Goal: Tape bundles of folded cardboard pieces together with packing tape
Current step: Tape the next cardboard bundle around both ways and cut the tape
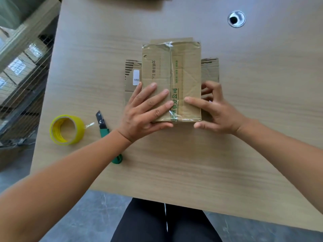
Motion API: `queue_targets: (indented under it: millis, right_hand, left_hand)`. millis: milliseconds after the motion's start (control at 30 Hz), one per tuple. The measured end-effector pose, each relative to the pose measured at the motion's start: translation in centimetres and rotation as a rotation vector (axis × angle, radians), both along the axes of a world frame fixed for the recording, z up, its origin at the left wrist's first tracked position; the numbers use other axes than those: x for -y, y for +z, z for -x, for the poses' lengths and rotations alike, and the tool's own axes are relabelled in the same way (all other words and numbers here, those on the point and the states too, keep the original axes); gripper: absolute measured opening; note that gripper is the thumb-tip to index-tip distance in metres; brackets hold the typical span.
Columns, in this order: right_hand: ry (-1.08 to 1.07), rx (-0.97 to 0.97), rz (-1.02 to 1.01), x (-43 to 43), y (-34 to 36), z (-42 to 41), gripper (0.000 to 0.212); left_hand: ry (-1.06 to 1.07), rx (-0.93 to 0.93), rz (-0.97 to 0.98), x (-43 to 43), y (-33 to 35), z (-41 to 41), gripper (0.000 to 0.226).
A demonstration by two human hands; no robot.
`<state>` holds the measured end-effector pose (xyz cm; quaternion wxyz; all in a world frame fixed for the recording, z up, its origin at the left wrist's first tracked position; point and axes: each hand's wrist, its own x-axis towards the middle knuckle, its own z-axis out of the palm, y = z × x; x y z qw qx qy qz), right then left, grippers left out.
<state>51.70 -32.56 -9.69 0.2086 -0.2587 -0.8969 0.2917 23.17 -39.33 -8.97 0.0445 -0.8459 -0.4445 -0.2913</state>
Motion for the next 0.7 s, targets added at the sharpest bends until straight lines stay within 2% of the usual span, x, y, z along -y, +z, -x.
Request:
queue_targets:
  millis: [133,267,367,433,500,567,633,700]
  right_hand:
    - [-0.050,0.003,0.132,1.1,0.7,0.7,0.059]
    - [-0.138,0.039,0.349,2.0,4.1,-0.3,0.067]
    - [-0.468,-0.104,0.298,1.1,7.0,1.6,0.062]
    - [-0.640,-0.121,0.237,-1.4,8.7,4.6,0.056]
    - [-0.637,0.003,0.228,-4.4,9.5,7.5,0.057]
    - [-0.542,0.220,0.206,-6.8,9.0,9.3,0.055]
    - [-0.503,0.351,0.200,-7.6,7.6,10.2,0.051]
    - [-0.543,0.287,0.188,-7.5,6.5,10.4,0.040]
  left_hand:
    - [-0.013,0.020,0.089,0.1,0.5,0.3,0.058]
    - [-0.063,0.105,0.377,0.2,3.7,1.1,0.058]
    - [0.168,0.304,0.405,-1.7,6.2,1.0,0.044]
    - [0.383,0.307,0.426,-4.9,7.6,0.7,0.040]
    - [0.466,0.195,0.558,-8.4,8.3,0.4,0.043]
    - [0.437,0.071,0.652,-11.3,7.8,0.2,0.044]
    - [0.372,0.088,0.728,-12.6,7.0,0.0,0.038]
    - [0.366,0.190,0.781,-12.6,6.6,0.0,0.032]
